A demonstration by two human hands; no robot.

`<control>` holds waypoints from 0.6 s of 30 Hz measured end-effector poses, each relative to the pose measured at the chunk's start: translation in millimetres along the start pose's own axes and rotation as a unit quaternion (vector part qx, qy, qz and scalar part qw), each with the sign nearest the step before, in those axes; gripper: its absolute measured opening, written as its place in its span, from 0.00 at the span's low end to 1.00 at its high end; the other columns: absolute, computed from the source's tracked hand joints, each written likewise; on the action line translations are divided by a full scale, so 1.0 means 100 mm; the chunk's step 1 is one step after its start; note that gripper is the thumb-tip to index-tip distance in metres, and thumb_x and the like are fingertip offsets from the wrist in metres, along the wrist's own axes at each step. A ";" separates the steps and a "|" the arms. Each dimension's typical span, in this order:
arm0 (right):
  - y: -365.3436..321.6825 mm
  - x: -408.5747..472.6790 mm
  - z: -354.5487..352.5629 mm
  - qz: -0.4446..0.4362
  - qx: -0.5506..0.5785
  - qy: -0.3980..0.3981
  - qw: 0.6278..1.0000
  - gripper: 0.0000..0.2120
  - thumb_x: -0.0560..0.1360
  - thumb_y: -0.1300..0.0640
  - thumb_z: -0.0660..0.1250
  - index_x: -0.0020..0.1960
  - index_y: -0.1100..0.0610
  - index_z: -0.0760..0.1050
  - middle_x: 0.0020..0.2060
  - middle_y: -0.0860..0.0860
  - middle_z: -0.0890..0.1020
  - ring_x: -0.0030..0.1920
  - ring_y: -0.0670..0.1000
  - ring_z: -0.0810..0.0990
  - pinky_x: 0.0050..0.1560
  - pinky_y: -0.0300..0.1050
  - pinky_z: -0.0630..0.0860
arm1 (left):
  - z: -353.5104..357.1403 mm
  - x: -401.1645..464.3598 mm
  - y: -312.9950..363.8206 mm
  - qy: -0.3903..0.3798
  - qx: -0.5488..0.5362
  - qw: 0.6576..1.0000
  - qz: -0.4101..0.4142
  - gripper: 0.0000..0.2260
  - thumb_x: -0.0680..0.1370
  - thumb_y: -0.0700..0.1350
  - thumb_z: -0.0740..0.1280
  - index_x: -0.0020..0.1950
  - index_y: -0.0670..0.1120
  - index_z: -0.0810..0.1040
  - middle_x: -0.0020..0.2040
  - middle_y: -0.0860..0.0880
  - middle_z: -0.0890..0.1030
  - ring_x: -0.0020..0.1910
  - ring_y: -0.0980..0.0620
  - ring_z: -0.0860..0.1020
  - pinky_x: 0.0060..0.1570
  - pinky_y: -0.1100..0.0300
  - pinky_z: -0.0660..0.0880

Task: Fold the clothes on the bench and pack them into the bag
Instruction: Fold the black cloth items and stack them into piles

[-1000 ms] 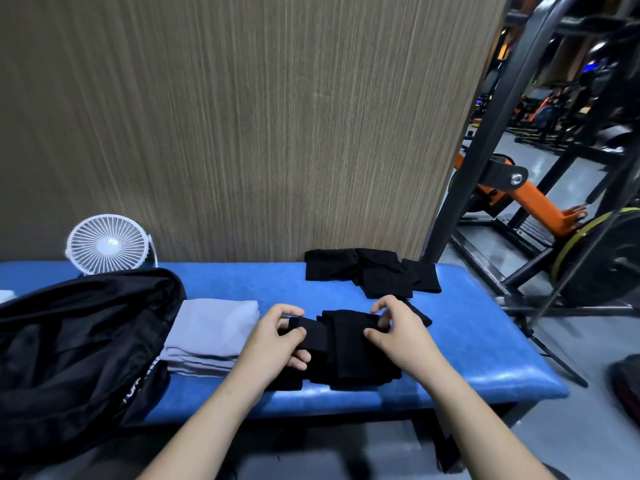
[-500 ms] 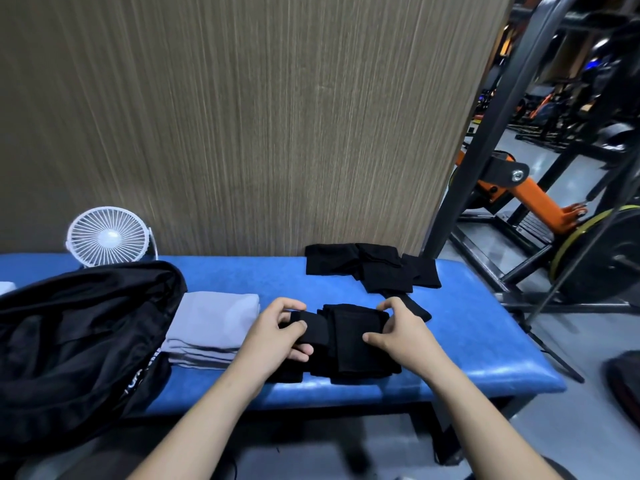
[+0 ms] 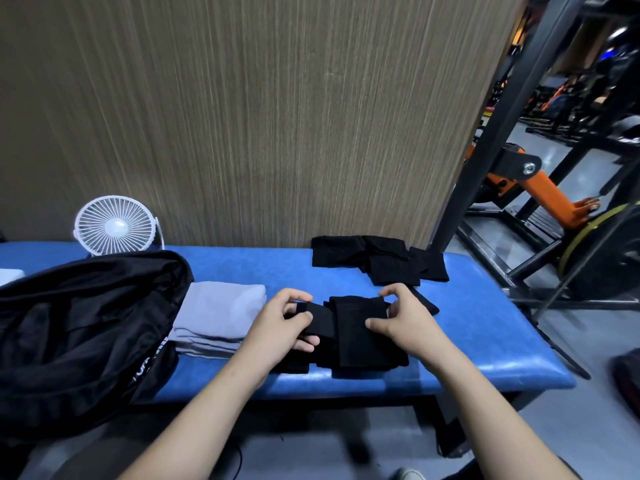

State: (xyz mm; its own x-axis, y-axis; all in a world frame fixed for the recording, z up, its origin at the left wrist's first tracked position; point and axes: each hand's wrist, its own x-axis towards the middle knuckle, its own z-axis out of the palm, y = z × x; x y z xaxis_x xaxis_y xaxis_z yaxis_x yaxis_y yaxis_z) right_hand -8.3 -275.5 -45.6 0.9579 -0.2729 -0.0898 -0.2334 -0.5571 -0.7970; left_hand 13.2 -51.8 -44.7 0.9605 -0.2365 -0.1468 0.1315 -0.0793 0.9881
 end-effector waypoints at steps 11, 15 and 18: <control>-0.52 -0.24 0.42 -0.064 0.334 -0.176 0.924 0.14 0.79 0.61 0.67 0.63 0.61 0.72 0.50 0.61 0.79 0.41 0.57 0.81 0.40 0.51 0.80 | -0.09 -0.02 -0.02 -0.008 0.045 0.999 -0.009 0.27 0.75 0.70 0.60 0.61 0.51 0.79 0.57 0.55 0.83 0.58 0.57 0.79 0.62 0.54 0.73; -0.51 -0.19 0.46 -0.082 0.326 -0.141 0.931 0.10 0.79 0.66 0.67 0.60 0.62 0.74 0.50 0.61 0.81 0.41 0.56 0.82 0.38 0.48 0.79 | -0.19 0.01 -0.08 0.022 0.056 0.998 0.022 0.05 0.78 0.42 0.69 0.54 0.48 0.79 0.48 0.51 0.86 0.53 0.50 0.83 0.57 0.50 0.78; -0.47 -0.11 0.44 -0.133 0.184 -0.042 0.973 0.09 0.77 0.64 0.69 0.55 0.53 0.77 0.50 0.53 0.82 0.40 0.49 0.78 0.40 0.39 0.74 | -0.26 0.00 -0.04 0.049 -0.009 0.998 0.035 0.12 0.78 0.36 0.68 0.59 0.47 0.75 0.50 0.48 0.86 0.51 0.49 0.84 0.57 0.47 0.79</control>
State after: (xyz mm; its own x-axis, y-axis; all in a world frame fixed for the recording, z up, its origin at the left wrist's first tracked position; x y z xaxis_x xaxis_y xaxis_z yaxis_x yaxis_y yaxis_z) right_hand -0.6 -211.9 -33.3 0.9902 -0.0838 0.1118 0.0847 -0.2762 -0.9574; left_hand 19.2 -26.5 -48.0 0.9868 -0.1439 -0.0741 0.0678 -0.0478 0.9965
